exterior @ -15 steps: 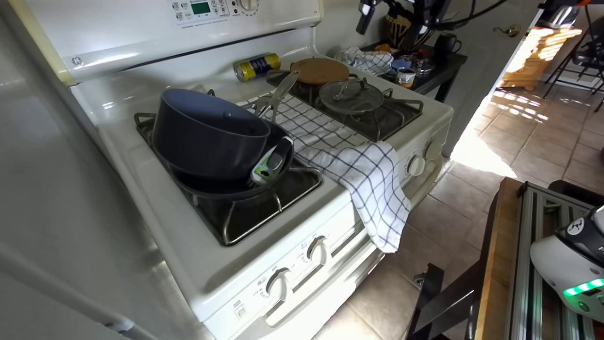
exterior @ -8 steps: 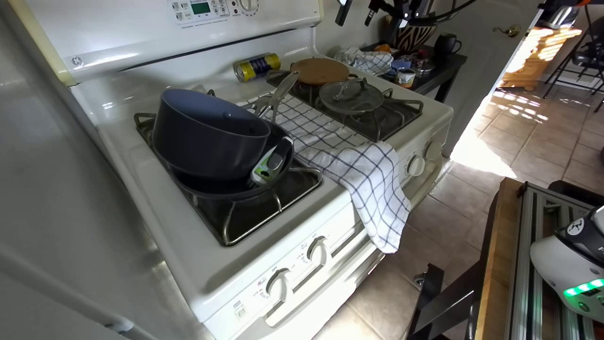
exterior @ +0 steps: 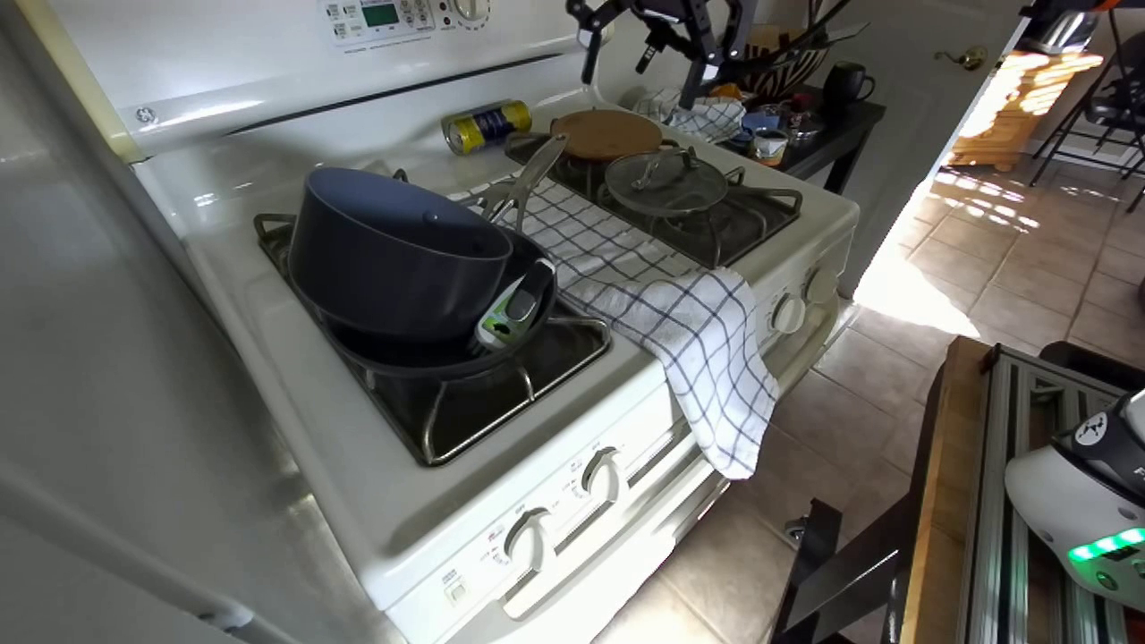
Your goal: Take the pot off of the pan and place it to the left
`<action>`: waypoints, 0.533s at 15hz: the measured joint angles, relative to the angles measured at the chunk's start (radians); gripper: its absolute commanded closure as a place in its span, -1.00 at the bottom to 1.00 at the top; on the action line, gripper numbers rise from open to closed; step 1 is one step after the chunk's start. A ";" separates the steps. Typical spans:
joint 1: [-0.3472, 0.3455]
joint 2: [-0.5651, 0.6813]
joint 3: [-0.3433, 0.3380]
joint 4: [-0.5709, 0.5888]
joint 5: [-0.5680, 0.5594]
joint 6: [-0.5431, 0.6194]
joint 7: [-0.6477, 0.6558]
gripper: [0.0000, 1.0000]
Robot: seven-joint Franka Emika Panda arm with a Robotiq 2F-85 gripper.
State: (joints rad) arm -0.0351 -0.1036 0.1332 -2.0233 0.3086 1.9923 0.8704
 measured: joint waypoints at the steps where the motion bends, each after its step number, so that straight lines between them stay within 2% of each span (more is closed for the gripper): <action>1: 0.013 0.057 0.000 0.053 0.006 -0.004 0.039 -1.00; 5: 0.070 0.246 0.000 0.252 0.028 -0.022 0.122 -1.00; 8: 0.092 0.301 -0.001 0.321 0.027 -0.047 0.123 -1.00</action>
State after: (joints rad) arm 0.0574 0.1970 0.1318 -1.7023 0.3358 1.9453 0.9936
